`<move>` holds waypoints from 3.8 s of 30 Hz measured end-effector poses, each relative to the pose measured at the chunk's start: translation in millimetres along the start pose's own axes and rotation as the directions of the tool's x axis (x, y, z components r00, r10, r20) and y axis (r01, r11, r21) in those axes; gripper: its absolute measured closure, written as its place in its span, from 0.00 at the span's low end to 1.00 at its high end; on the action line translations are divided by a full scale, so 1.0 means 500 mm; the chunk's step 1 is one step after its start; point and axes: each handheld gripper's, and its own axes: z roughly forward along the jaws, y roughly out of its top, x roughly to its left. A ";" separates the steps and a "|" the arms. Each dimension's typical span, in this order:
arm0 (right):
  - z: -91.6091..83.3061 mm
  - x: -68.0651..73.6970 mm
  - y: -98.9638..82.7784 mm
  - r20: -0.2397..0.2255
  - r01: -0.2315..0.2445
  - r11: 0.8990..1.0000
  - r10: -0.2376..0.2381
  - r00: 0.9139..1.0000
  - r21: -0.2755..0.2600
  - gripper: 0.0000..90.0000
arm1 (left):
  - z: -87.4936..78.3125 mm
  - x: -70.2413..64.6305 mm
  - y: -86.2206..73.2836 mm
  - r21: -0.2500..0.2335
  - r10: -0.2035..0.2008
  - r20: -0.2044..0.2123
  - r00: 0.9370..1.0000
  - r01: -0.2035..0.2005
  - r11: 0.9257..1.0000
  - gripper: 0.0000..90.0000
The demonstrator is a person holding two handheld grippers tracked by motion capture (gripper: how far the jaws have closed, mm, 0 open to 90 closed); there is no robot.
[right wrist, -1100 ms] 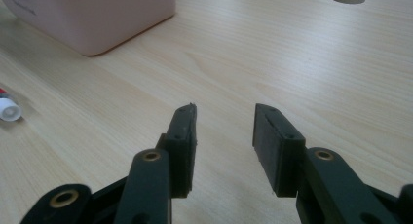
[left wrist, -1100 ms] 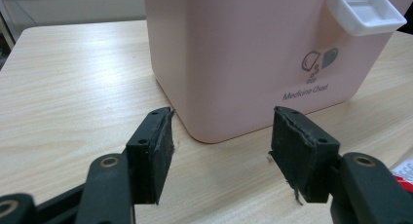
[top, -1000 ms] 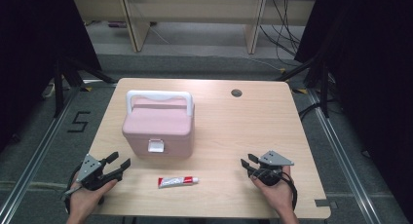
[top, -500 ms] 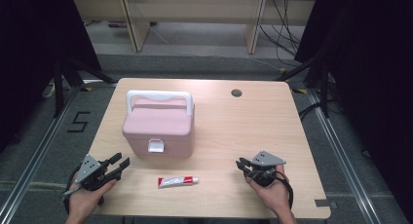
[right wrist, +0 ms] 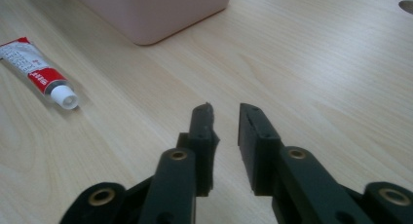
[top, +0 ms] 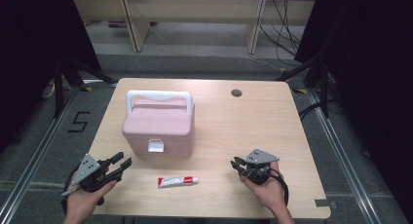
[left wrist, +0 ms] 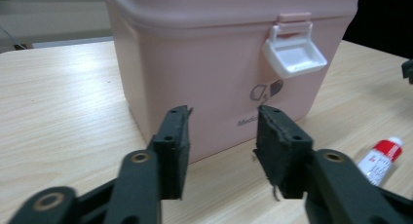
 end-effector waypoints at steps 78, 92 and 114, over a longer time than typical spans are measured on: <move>0.110 0.109 0.228 -0.124 -0.009 0.985 -0.013 0.992 -0.170 1.00 | 0.216 0.116 0.333 0.157 -0.246 -0.232 0.941 0.286 0.945 0.80; 0.127 0.108 0.239 -0.106 -0.010 0.976 -0.014 0.994 -0.218 1.00 | 0.163 0.103 0.336 0.093 -0.114 -0.168 0.979 0.131 0.987 0.58; 0.127 0.108 0.245 -0.111 -0.040 0.969 0.013 0.994 -0.245 1.00 | 0.010 -0.002 0.199 0.026 -0.030 -0.015 0.999 0.030 0.999 1.00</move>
